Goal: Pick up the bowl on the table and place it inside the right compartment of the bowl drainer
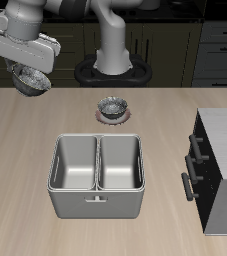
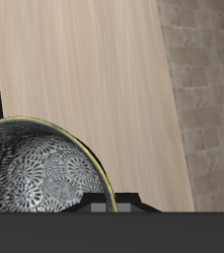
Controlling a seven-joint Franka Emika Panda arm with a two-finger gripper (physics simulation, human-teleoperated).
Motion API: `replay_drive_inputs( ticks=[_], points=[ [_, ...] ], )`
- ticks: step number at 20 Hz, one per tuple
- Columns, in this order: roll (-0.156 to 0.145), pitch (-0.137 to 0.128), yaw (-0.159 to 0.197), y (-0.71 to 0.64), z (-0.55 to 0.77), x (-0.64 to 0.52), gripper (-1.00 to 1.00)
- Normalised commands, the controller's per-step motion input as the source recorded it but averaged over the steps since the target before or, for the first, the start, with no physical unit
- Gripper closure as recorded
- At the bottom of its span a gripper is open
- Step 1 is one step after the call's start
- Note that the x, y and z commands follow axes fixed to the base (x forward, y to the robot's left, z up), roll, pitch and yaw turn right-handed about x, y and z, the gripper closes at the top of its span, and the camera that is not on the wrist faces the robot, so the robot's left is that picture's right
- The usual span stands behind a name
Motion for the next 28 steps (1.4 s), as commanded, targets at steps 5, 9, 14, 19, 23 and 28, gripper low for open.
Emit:
replay_drive_inputs(
  ticks=[5, 9, 14, 19, 23, 28],
  points=[
    [0.002, -0.011, 0.008, 0.21, 0.14, 0.05, 1.0],
    [0.029, -0.026, 0.012, 0.37, 0.22, 0.04, 1.0],
    [0.058, -0.016, 0.024, 0.34, 0.1, 0.08, 1.0],
    [0.04, -0.015, 0.013, 0.34, 0.13, 0.08, 1.0],
    [0.029, -0.02, 0.0, 0.21, 0.19, 0.05, 1.0],
    [0.041, -0.009, 0.007, 0.3, 0.18, 0.12, 1.0]
  ],
)
